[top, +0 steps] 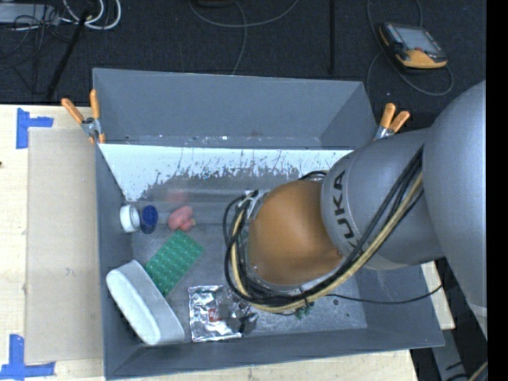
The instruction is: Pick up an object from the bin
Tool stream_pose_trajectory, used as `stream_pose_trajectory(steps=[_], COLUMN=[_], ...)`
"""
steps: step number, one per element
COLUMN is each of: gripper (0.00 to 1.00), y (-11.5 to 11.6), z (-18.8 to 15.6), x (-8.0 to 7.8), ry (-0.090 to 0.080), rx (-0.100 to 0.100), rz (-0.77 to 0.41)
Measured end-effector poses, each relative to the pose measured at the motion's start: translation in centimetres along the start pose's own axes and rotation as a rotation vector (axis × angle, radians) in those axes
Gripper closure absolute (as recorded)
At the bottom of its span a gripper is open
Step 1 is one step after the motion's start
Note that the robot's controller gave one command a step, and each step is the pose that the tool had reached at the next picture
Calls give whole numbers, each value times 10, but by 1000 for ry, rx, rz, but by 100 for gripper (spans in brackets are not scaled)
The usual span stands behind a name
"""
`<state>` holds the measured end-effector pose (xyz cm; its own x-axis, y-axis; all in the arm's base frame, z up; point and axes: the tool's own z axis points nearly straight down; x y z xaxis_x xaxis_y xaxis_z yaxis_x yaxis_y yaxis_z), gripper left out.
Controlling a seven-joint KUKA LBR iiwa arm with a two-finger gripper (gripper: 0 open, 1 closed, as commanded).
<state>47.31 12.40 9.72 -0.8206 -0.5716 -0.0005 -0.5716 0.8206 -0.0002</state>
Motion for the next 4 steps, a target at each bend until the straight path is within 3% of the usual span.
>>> stream_pose_trajectory(steps=[1,2,3,4], gripper=[0,0,0,0], y=[0,11,9,8], z=[0,25,28,26], x=[-1,-13,-24,-11], ry=[-2,-14,-1,-6], rx=[0,7,-1,2], rz=[0,-72,-203,-401])
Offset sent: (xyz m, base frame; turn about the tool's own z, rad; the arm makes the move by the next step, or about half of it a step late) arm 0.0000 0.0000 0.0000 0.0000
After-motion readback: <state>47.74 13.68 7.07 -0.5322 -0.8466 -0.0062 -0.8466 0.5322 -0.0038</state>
